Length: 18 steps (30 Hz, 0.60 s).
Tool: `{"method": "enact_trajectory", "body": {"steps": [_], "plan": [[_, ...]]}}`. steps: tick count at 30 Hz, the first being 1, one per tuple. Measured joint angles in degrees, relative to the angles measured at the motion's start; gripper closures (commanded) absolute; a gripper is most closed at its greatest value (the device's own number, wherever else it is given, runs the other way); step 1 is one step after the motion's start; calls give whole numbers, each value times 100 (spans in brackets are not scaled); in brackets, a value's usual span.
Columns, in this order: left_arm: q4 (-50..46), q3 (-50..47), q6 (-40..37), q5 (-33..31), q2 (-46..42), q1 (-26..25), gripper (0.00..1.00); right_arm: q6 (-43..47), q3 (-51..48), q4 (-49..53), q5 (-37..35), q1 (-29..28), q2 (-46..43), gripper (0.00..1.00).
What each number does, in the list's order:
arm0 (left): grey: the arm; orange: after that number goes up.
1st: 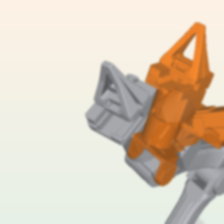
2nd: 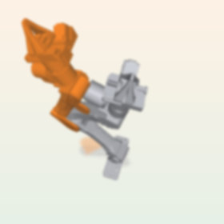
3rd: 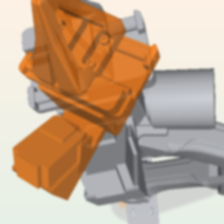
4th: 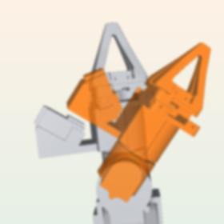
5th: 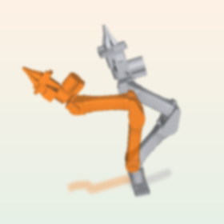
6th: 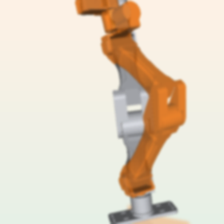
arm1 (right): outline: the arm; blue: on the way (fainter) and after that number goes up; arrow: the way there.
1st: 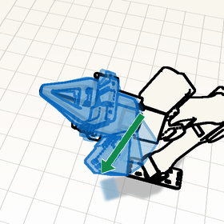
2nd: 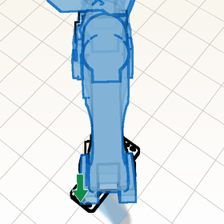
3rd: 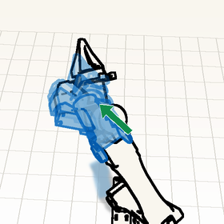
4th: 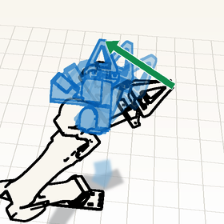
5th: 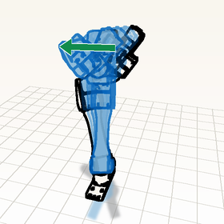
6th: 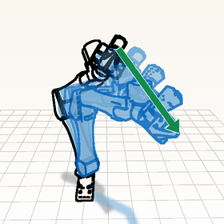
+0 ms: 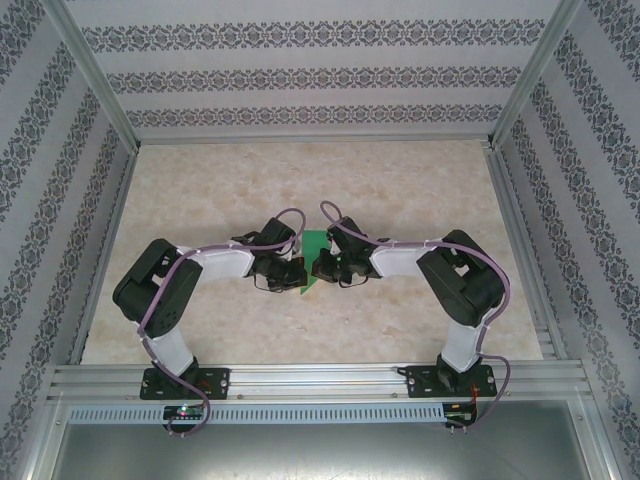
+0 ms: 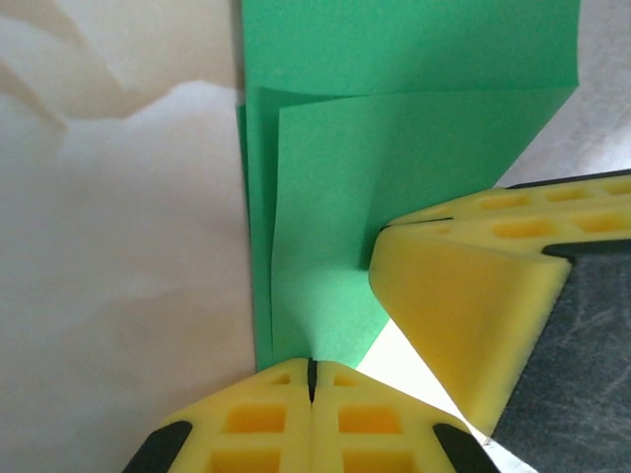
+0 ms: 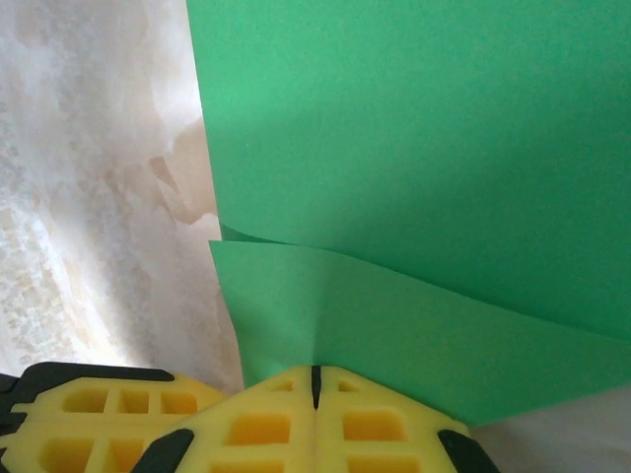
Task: Fold a paper plane with a square sheet of paper (pick it up from the middle)
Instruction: Third fold the triangle at the center of the table.
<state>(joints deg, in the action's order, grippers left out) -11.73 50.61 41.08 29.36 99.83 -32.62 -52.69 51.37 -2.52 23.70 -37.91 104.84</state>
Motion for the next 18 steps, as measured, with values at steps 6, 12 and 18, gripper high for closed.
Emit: {"method": "enact_trajectory", "body": {"steps": [6,12,18], "plan": [[-68,39,-59,0,37,0,100,363,11,138,157,463,2,100],[-22,44,-111,20,59,0,100,671,37,280,299,1220,-2,100],[-188,144,-227,2,59,0,100,815,-20,651,-79,1528,-476,90]]}}
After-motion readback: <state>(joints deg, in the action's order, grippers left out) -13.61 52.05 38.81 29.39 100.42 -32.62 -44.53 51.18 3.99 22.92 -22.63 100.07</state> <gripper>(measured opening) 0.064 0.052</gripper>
